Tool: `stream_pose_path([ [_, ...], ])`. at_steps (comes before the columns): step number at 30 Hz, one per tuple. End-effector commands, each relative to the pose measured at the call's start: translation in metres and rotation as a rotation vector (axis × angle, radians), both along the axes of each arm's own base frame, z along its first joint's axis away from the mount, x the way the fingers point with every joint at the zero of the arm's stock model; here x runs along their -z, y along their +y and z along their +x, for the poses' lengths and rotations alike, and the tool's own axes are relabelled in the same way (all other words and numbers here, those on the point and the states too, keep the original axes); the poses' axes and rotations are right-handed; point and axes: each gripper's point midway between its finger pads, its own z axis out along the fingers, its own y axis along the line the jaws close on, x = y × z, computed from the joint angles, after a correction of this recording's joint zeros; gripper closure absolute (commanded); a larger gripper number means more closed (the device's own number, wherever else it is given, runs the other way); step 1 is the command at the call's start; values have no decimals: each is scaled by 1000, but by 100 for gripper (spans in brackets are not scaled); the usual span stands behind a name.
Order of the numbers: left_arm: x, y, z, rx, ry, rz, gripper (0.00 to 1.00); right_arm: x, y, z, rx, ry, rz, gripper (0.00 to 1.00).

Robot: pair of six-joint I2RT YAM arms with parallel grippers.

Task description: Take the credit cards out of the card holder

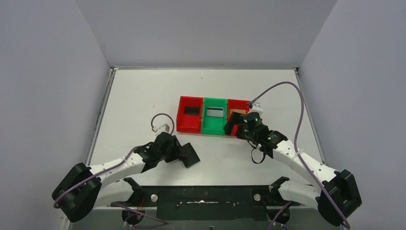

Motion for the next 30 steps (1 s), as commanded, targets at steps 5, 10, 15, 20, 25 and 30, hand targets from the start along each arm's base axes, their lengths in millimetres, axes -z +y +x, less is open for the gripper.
stream_pose_path([
  [5,-47,-20,-18,29,-120,-11,44,0,30,-26,-8,25,181,2],
  [10,-81,4,9,-29,-293,32,30,10,45,-44,-6,56,205,2],
  [15,-98,6,40,32,-418,-35,24,22,59,-67,5,75,240,1],
  [20,-81,-8,48,146,-380,-79,24,37,79,-89,-17,109,291,1],
  [25,-53,-22,34,239,-296,-111,24,48,102,-107,-58,140,317,1],
  [30,-32,-26,19,288,-244,-135,25,59,116,-118,-52,157,338,8],
])
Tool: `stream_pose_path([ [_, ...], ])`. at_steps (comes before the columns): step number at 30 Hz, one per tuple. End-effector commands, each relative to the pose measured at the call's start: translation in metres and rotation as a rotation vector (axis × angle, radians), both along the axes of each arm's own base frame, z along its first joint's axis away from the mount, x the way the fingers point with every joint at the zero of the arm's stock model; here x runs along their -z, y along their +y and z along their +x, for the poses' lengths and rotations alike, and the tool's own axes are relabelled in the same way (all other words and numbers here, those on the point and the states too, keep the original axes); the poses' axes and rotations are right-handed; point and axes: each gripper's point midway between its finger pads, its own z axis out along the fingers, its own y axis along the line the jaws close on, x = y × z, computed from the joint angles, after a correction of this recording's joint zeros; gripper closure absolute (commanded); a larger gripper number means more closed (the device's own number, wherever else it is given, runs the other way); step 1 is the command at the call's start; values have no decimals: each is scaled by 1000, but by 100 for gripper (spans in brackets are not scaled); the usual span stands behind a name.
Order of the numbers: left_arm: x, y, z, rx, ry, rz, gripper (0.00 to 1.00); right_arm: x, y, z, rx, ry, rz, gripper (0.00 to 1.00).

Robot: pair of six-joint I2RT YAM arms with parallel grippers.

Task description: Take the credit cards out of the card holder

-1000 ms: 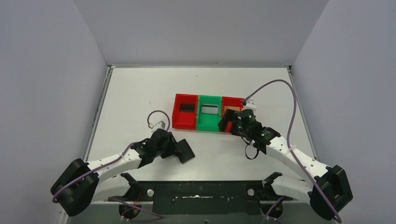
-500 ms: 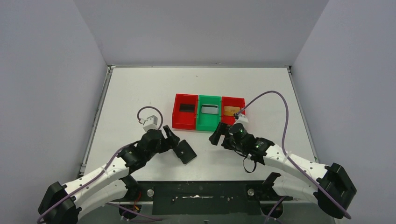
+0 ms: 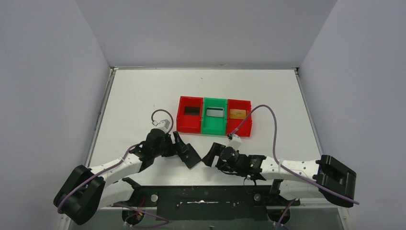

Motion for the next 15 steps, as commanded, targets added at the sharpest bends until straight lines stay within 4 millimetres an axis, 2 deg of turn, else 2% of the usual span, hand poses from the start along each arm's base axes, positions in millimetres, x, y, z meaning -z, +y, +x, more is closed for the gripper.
stream_pose_path([
  [1,-7,-18,-1,97,-50,-72,25,-9,22,7,67,-33,120,9],
  [6,1,-21,-7,122,-38,-73,31,-2,35,3,51,-16,152,16],
  [9,-1,-23,-7,118,-60,-69,32,-1,38,5,62,-16,150,17],
  [12,-6,-15,4,72,-90,-19,32,-2,41,8,76,-16,163,18],
  [15,-19,-12,17,48,-144,18,31,0,45,8,90,-4,184,20],
])
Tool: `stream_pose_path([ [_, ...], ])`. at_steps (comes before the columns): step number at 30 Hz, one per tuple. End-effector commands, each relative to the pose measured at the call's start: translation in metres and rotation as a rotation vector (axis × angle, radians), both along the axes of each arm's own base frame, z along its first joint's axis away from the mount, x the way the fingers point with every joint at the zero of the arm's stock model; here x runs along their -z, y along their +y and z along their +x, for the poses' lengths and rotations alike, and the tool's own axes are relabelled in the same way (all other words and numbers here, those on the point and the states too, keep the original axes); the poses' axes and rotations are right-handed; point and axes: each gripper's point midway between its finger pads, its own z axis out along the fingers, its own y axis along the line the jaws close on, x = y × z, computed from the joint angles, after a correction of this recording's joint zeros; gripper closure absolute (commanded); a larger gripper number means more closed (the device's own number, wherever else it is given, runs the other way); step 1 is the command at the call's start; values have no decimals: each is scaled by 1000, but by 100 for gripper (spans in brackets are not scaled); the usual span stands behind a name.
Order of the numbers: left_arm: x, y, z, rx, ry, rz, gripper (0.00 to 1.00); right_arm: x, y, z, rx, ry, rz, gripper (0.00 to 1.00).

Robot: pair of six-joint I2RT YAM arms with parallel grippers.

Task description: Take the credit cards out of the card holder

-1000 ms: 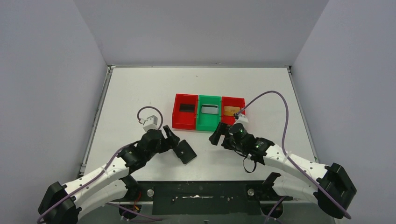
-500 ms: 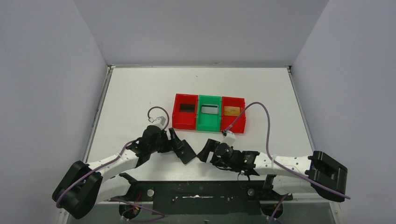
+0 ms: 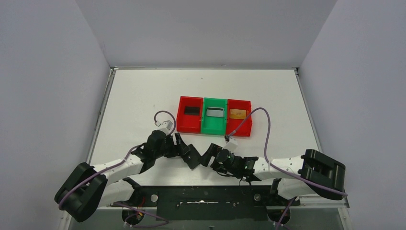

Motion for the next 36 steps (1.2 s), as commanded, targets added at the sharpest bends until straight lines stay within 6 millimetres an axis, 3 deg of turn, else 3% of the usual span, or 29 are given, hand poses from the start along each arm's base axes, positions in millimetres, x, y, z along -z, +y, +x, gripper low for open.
stream_pose_path([
  [1,-34,0,31,-34,-150,35,31,-14,16,10,55,-33,87,20],
  [5,-43,-8,38,1,-197,25,31,-6,19,9,65,-5,105,21],
  [13,-11,-47,-5,189,-82,27,34,3,10,14,71,-11,99,26],
  [18,-3,-42,-22,127,-46,21,37,7,-2,23,87,3,87,27],
  [27,-14,-44,-51,85,-10,-133,39,-16,-15,48,98,-48,111,26],
  [36,-26,-55,-59,64,-11,-198,41,-32,-33,76,95,-77,123,25],
])
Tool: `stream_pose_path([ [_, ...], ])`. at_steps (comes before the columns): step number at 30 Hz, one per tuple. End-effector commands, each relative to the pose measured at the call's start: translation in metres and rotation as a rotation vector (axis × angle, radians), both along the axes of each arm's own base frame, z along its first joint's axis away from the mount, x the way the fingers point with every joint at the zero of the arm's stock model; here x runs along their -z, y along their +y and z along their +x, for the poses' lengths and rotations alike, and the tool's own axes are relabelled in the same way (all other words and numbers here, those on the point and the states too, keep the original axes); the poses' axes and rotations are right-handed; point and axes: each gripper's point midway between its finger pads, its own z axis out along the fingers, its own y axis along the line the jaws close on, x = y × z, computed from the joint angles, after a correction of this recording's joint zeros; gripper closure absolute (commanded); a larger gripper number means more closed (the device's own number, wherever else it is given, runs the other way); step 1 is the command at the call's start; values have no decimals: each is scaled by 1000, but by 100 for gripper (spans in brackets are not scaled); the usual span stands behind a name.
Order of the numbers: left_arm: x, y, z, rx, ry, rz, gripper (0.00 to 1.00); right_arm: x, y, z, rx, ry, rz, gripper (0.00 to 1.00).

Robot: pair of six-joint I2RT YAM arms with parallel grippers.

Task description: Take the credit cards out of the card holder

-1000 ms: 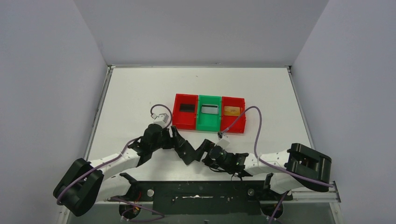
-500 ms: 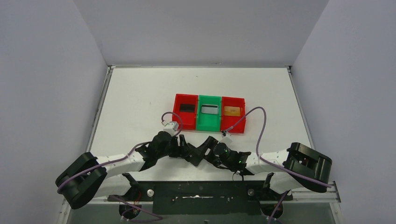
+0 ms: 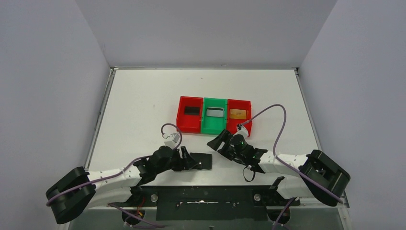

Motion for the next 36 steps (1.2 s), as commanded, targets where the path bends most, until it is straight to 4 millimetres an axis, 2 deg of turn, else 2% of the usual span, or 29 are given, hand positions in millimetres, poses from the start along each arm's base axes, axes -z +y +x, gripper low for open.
stream_pose_path([
  [1,-25,-17,7,-37,-38,-86,41,-21,-3,13,-31,-63,16,24],
  [6,-30,-29,1,-32,-40,-84,42,-32,-20,22,-16,-100,-90,21],
  [10,-29,-18,9,-98,-53,-6,38,-31,-44,13,31,-81,-208,18],
  [12,-37,-11,16,-126,-87,18,35,-34,-38,0,2,-89,-155,18],
  [15,-51,0,30,-170,-154,70,30,-24,-22,-31,-50,-65,-71,19],
  [19,-66,11,55,-175,-209,103,26,-9,-8,-62,-59,-35,-55,19],
  [23,-69,9,75,-108,-220,68,26,0,12,-76,-89,-27,-34,24],
  [28,-55,-3,78,11,-218,94,26,8,28,-71,-79,-6,-62,26],
  [36,-23,-17,61,118,-143,76,29,9,27,-45,9,-7,-33,26],
])
